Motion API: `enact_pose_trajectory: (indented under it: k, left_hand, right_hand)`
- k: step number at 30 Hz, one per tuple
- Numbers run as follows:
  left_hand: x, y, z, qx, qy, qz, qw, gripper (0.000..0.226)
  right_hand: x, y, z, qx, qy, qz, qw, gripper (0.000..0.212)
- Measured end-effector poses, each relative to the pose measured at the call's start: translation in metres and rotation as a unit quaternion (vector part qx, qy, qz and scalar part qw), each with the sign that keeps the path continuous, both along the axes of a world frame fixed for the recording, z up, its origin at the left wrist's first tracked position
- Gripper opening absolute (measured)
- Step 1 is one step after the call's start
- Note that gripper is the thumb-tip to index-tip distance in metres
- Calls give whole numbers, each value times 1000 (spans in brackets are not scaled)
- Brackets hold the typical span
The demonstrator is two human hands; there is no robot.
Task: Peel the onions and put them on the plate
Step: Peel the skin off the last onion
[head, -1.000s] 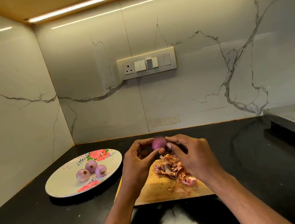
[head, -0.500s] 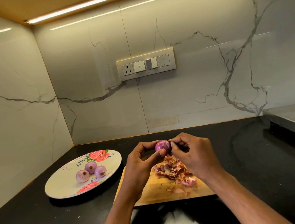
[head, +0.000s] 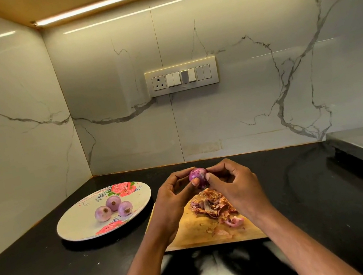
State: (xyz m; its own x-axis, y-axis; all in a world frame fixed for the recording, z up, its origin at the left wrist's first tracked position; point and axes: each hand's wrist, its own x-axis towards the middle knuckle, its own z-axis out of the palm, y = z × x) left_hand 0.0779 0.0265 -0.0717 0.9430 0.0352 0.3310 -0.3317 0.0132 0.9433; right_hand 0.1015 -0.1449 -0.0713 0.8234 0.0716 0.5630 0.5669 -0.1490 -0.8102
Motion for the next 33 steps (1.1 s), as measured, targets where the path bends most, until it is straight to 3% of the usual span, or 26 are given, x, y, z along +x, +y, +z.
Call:
enact_pose_trajectory:
  k: [7, 13, 21, 33]
  left_hand:
    - [0, 0, 0, -9, 3, -1, 1000, 43]
    - [1, 0, -1, 2, 4, -3, 1000, 46]
    - [0, -1, 2, -64, 25, -9, 998, 43]
    - [1, -3, 0, 47, -30, 72, 996, 40]
  right_hand:
    - [1, 1, 0, 32, 22, 33, 999, 9]
    - [0, 0, 0, -5, 4, -11, 1000, 7]
    - [-5, 1, 4, -44, -37, 28, 998, 25]
    - [-5, -1, 1, -108, -102, -51, 988, 22]
